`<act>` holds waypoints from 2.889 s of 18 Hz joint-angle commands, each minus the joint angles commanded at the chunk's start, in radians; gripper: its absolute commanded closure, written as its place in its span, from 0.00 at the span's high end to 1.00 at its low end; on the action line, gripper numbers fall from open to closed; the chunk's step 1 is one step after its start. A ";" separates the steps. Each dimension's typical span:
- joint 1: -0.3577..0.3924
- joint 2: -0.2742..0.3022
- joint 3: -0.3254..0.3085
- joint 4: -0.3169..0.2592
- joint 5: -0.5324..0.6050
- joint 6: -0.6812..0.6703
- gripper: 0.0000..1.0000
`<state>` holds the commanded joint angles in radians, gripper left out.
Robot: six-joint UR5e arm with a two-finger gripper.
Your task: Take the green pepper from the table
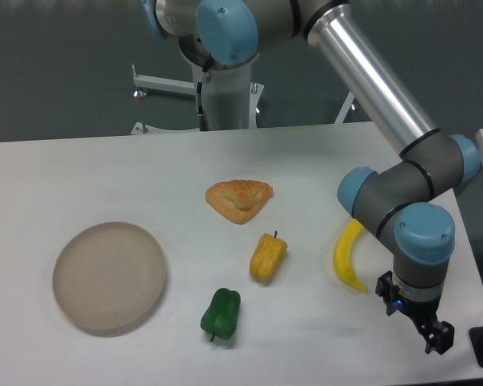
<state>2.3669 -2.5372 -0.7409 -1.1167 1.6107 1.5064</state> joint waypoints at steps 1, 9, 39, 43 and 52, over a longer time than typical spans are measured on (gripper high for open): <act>-0.003 -0.002 -0.002 0.002 0.000 0.000 1.00; -0.003 0.015 -0.015 0.000 -0.006 -0.009 1.00; -0.205 0.351 -0.515 0.073 -0.228 -0.957 1.00; -0.236 0.338 -0.551 0.109 -0.230 -0.979 1.00; -0.268 0.295 -0.551 0.138 -0.230 -1.008 1.00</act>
<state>2.0985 -2.2426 -1.2916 -0.9787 1.3806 0.4985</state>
